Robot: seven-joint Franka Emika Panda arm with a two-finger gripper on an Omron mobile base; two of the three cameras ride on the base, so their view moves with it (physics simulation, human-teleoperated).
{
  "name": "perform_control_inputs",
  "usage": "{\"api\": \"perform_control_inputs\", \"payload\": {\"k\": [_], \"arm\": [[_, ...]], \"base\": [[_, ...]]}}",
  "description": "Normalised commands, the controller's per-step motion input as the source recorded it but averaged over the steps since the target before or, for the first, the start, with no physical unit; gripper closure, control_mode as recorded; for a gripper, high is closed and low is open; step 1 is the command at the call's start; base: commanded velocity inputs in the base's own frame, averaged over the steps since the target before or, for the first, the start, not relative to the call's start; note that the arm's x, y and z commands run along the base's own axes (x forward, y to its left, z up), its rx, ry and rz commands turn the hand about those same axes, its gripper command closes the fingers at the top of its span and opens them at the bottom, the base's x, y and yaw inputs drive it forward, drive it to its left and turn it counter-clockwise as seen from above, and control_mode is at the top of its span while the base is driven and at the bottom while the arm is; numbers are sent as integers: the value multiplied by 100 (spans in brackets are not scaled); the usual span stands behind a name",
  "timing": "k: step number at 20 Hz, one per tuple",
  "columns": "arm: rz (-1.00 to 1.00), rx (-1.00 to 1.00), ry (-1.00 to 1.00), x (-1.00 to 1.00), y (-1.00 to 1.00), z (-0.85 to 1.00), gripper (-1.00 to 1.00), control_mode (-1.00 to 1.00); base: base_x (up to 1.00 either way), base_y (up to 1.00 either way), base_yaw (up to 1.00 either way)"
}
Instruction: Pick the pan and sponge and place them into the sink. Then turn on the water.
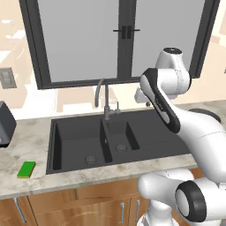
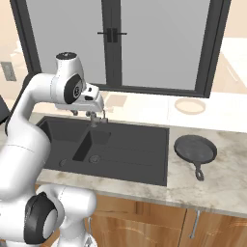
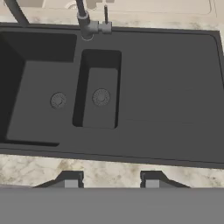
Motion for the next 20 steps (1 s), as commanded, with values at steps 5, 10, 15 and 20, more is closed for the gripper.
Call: {"api": "perform_control_inputs", "payload": {"k": [5, 10, 15, 20], "arm": [[0, -1, 0, -1, -5, 0, -100, -100], [0, -2, 0, -4, -12, 0, -100, -100], [0, -2, 0, -3, -14, -1, -100, -100], [0, -5, 0, -4, -17, -2, -100, -100]], "base": [[0, 0, 0], [0, 0, 0], [0, 0, 0], [0, 0, 0]]}}
